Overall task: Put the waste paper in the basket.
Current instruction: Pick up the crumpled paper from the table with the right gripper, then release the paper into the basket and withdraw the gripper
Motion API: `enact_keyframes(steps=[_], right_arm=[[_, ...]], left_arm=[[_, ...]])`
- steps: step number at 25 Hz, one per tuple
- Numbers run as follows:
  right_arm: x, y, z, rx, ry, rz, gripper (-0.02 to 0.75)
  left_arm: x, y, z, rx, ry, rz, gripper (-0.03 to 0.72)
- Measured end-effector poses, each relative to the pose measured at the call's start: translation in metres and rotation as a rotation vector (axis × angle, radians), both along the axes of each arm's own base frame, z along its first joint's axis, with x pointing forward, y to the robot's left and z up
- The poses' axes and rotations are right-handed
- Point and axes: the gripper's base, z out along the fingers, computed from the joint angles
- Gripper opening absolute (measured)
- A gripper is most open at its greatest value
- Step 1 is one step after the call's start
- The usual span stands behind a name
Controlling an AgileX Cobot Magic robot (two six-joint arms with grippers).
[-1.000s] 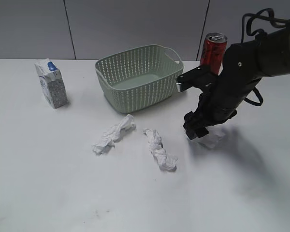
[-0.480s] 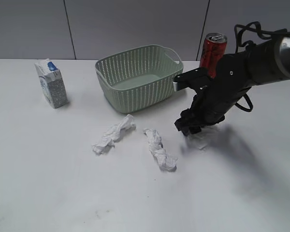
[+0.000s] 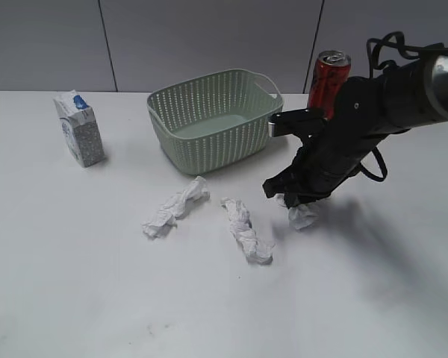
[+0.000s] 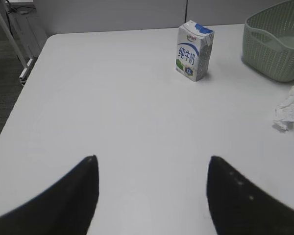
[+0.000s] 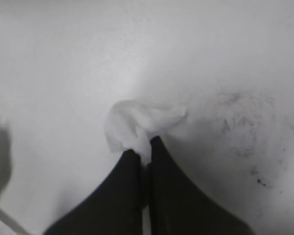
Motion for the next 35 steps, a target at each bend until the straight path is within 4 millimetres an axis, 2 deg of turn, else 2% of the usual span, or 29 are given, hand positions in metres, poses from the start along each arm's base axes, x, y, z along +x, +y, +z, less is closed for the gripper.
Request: enact_keyframes(steps=[3, 5, 8, 12, 17, 20, 22, 24, 26, 32, 34, 35], right_arm=[[0.003, 0.003, 0.006, 0.022, 0.014, -0.015, -0.008], [0.011, 0.008, 0.018, 0.051, -0.012, -0.023, -0.008], [0.028, 0.018, 0.053, 0.121, -0.097, -0.036, -0.008], [0.052, 0.033, 0.112, 0.246, -0.213, -0.051, -0.008], [0.079, 0.045, 0.187, 0.376, -0.481, -0.052, -0.008], [0.087, 0.048, 0.212, 0.43, -0.653, -0.069, -0.008], [0.087, 0.053, 0.218, 0.449, -0.715, -0.072, -0.008], [0.088, 0.062, 0.215, 0.454, -0.747, -0.062, -0.008], [0.091, 0.071, 0.201, 0.439, -0.75, -0.047, -0.008], [0.107, 0.087, 0.115, 0.34, -0.595, -0.017, 0.0], [0.107, 0.088, 0.091, 0.297, -0.526, 0.005, 0.043], [0.107, 0.088, 0.083, 0.274, -0.501, 0.019, 0.093]], left_arm=[[0.0, 0.0, 0.0, 0.0, 0.0, 0.0, 0.529], [0.0, 0.0, 0.0, 0.0, 0.0, 0.0, 0.529], [0.0, 0.0, 0.0, 0.0, 0.0, 0.0, 0.529], [0.0, 0.0, 0.0, 0.0, 0.0, 0.0, 0.529], [0.0, 0.0, 0.0, 0.0, 0.0, 0.0, 0.529], [0.0, 0.0, 0.0, 0.0, 0.0, 0.0, 0.529], [0.0, 0.0, 0.0, 0.0, 0.0, 0.0, 0.529], [0.0, 0.0, 0.0, 0.0, 0.0, 0.0, 0.529], [0.0, 0.0, 0.0, 0.0, 0.0, 0.0, 0.529], [0.0, 0.0, 0.0, 0.0, 0.0, 0.0, 0.529], [0.0, 0.0, 0.0, 0.0, 0.0, 0.0, 0.529], [0.0, 0.0, 0.0, 0.0, 0.0, 0.0, 0.529]])
